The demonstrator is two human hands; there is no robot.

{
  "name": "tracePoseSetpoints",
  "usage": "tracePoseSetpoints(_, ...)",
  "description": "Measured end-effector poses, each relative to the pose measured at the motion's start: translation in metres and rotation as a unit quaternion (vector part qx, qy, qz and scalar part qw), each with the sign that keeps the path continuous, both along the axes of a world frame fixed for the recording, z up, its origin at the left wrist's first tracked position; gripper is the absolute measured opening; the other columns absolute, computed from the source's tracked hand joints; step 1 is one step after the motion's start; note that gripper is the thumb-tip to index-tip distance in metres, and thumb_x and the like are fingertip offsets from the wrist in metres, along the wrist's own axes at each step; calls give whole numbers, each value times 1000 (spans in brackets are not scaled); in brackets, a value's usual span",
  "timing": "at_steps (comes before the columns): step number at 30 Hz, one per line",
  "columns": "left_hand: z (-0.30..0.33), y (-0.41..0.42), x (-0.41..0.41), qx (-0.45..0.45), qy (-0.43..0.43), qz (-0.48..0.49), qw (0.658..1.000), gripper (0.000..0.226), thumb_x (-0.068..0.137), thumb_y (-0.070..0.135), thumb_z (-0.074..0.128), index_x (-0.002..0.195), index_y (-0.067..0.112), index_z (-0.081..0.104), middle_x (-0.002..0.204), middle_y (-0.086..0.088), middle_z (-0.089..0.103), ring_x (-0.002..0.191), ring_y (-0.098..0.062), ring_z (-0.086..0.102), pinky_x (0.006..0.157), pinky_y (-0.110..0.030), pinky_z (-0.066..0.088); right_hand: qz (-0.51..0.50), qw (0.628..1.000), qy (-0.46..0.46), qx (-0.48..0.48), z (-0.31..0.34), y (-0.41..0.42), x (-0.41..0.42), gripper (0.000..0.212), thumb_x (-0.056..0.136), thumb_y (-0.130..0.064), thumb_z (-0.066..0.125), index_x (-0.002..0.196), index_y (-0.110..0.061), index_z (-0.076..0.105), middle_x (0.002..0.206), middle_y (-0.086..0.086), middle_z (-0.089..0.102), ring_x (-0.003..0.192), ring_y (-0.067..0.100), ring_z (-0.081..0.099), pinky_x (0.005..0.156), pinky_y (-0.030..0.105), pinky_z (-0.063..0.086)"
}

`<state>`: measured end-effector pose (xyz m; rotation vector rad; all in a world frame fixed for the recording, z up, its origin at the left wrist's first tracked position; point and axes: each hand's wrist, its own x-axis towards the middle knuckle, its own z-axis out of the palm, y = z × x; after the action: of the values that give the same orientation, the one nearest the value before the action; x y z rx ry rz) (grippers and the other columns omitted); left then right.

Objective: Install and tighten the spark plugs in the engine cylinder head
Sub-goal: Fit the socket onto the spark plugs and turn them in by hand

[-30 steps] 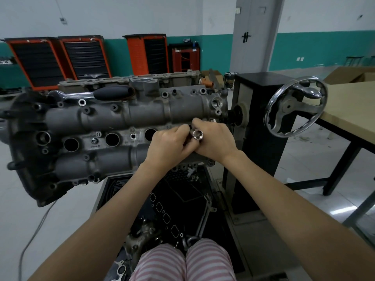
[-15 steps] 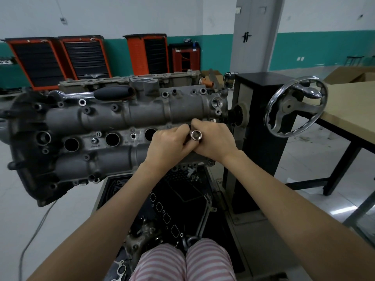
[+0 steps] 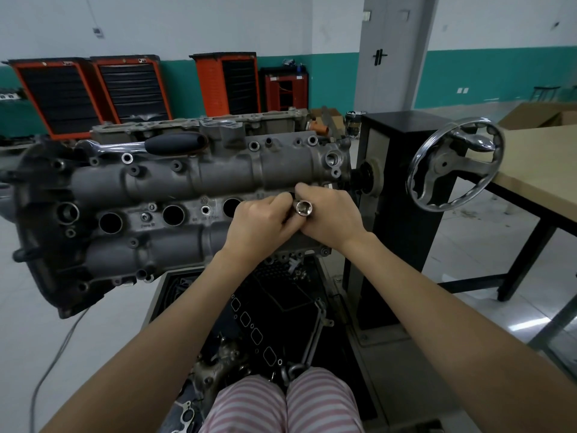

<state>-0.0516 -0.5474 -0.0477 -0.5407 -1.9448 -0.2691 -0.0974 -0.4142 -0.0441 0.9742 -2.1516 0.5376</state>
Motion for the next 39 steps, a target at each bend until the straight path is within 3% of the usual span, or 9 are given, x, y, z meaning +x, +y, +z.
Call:
tracePoseSetpoints(4, 2, 3, 4, 8, -24, 10, 1000, 28, 82, 24, 48, 64, 4, 44, 51, -4, 46, 36, -23, 41, 43, -19, 20, -17, 999, 17, 24, 0, -1, -1, 19, 74, -22, 63, 75, -9, 49, 58, 4, 58, 49, 28, 54, 46, 24, 24)
tracePoseSetpoints(9, 1, 1, 1, 9, -23, 28, 999, 33, 79, 28, 54, 58, 5, 47, 46, -5, 47, 37, -24, 45, 40, -21, 26, 13, 1000, 15, 11, 0, 1, -1, 10, 75, -17, 59, 71, -9, 59, 64, 4, 62, 59, 27, 59, 46, 31, 40)
tracePoseSetpoints(12, 1, 0, -1, 5, -7, 19, 1000, 40, 82, 30, 55, 52, 5, 48, 42, -7, 47, 34, -25, 46, 35, -24, 33, 19, 1000, 15, -8, -1, 1, -1, 12, 73, -17, 58, 63, -9, 56, 58, 3, 59, 55, 26, 57, 45, 27, 33)
tracePoseSetpoints(16, 2, 1, 2, -4, -11, 14, 1000, 35, 84, 26, 50, 58, 4, 46, 46, -7, 47, 34, -25, 44, 39, -21, 26, -7, 1000, 18, -9, 0, -1, -1, 19, 72, -20, 63, 68, -11, 47, 55, 4, 57, 48, 28, 53, 47, 24, 24)
tracePoseSetpoints(19, 3, 4, 5, 12, -37, 16, 999, 29, 84, 25, 46, 66, 2, 46, 54, -6, 48, 37, -24, 44, 40, -21, 23, -14, 1000, 4, 20, 0, -1, -2, 22, 74, -23, 62, 73, -13, 43, 58, 6, 57, 49, 29, 54, 46, 26, 26)
tracePoseSetpoints(24, 2, 2, 2, 8, -36, 31, 999, 31, 81, 29, 51, 62, 5, 45, 48, -3, 45, 36, -23, 42, 43, -20, 22, 2, 1000, -5, 24, -1, 0, -2, 12, 77, -20, 61, 71, -10, 61, 67, 3, 64, 62, 25, 60, 49, 33, 42)
tracePoseSetpoints(28, 0, 0, -2, 5, -7, 30, 1000, 39, 82, 31, 54, 52, 7, 46, 41, -6, 46, 34, -24, 44, 41, -20, 26, 5, 1000, -11, -8, -1, 0, -1, 13, 72, -17, 62, 62, -12, 57, 60, 3, 61, 57, 27, 58, 49, 26, 30)
tracePoseSetpoints(32, 1, 1, 2, -14, -18, 33, 999, 33, 85, 27, 48, 63, 4, 49, 50, -6, 52, 37, -26, 49, 41, -21, 24, -15, 1000, -12, 13, 1, 0, 0, 16, 74, -23, 60, 71, -12, 49, 62, 4, 60, 57, 30, 57, 51, 26, 25)
tracePoseSetpoints(39, 4, 4, 6, -8, -41, 33, 999, 26, 80, 27, 47, 67, 4, 46, 54, -4, 47, 37, -24, 43, 42, -21, 20, -13, 999, -9, 39, 0, 1, -1, 14, 78, -23, 59, 76, -9, 58, 66, 3, 61, 60, 27, 58, 48, 29, 35)
